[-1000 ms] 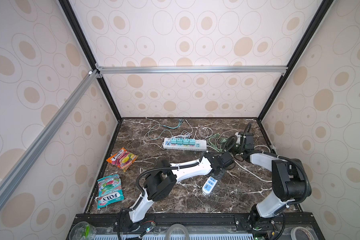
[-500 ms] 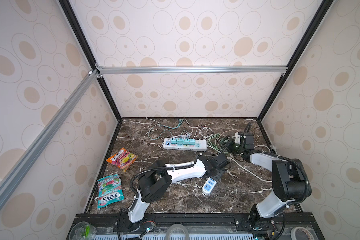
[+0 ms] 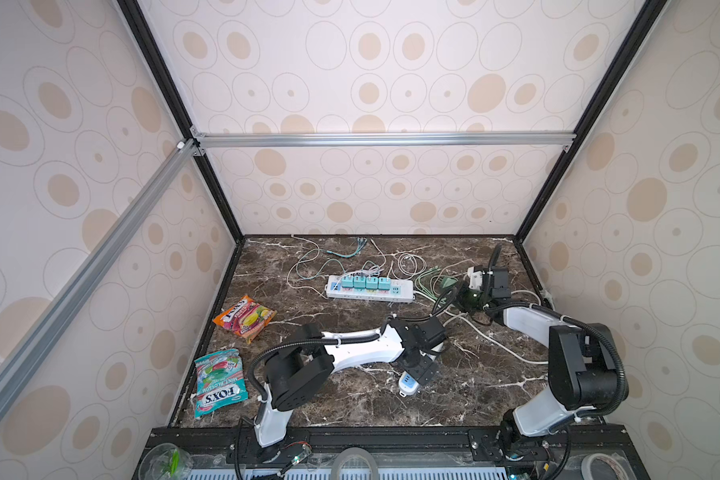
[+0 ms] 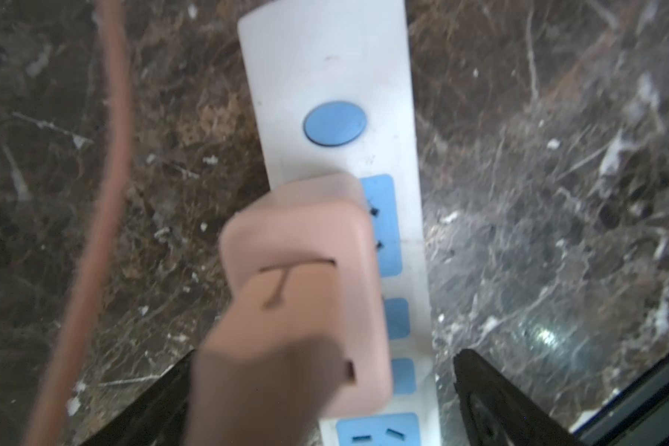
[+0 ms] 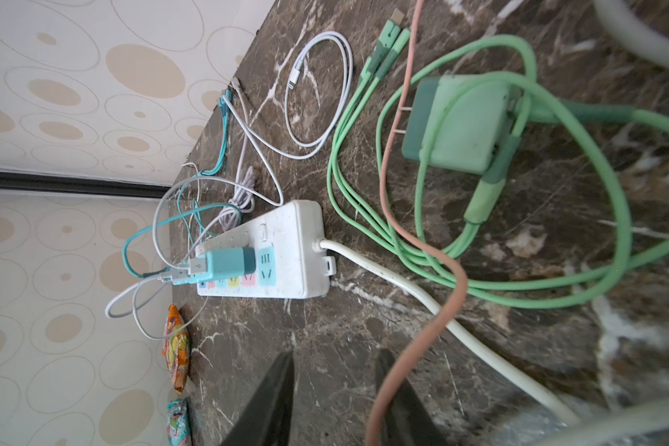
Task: Insert the plug
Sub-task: 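Lower the pink charger into a blue socket with left while right nears green charger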
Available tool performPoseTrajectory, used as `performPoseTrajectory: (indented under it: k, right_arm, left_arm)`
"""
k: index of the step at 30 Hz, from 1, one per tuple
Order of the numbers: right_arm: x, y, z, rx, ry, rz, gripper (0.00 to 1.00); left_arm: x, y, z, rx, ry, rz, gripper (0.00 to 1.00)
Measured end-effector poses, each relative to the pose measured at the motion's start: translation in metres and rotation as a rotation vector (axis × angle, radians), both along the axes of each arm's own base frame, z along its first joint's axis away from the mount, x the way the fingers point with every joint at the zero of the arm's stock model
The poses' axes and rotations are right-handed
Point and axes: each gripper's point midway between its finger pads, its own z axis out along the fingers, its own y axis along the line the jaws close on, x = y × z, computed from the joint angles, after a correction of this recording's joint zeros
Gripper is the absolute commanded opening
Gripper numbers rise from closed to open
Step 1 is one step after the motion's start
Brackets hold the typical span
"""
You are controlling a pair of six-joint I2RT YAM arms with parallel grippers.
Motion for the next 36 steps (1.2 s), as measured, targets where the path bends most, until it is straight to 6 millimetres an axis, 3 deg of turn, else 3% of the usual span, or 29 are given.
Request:
performPoseTrajectory:
  k: [4, 10, 16, 22, 26, 36]
  right_arm:
    - [-0.006, 0.0, -0.006, -0.013, 0.027, 0.01, 0.39]
    - [-0.014, 0.006, -0.01, -0.013, 0.046, 0.06, 0.55]
    - [-0.035, 0.029, -0.039, -0.028, 0.153, 0.19, 0.57]
    - [-0.043, 0.05, -0.064, -0.046, 0.241, 0.287, 0.59]
    - [-0.05, 0.048, -0.066, -0.064, 0.244, 0.283, 0.6]
    - [-0.106, 0.035, -0.068, -0.037, 0.273, 0.207, 0.62]
  left_arm:
    - [-0.007, 0.008, -0.013, 0.023, -0.002, -0.048, 0.98]
    - [-0.008, 0.008, -0.015, 0.006, -0.035, -0.096, 0.98]
    - [-0.011, 0.012, -0.016, 0.002, -0.047, -0.134, 0.98]
    - [-0.011, 0.021, -0.016, 0.022, -0.07, -0.154, 0.98]
    - [-0.007, 0.03, -0.017, 0.045, -0.09, -0.15, 0.99]
    - [0.018, 0.052, -0.016, 0.119, -0.177, -0.211, 0.98]
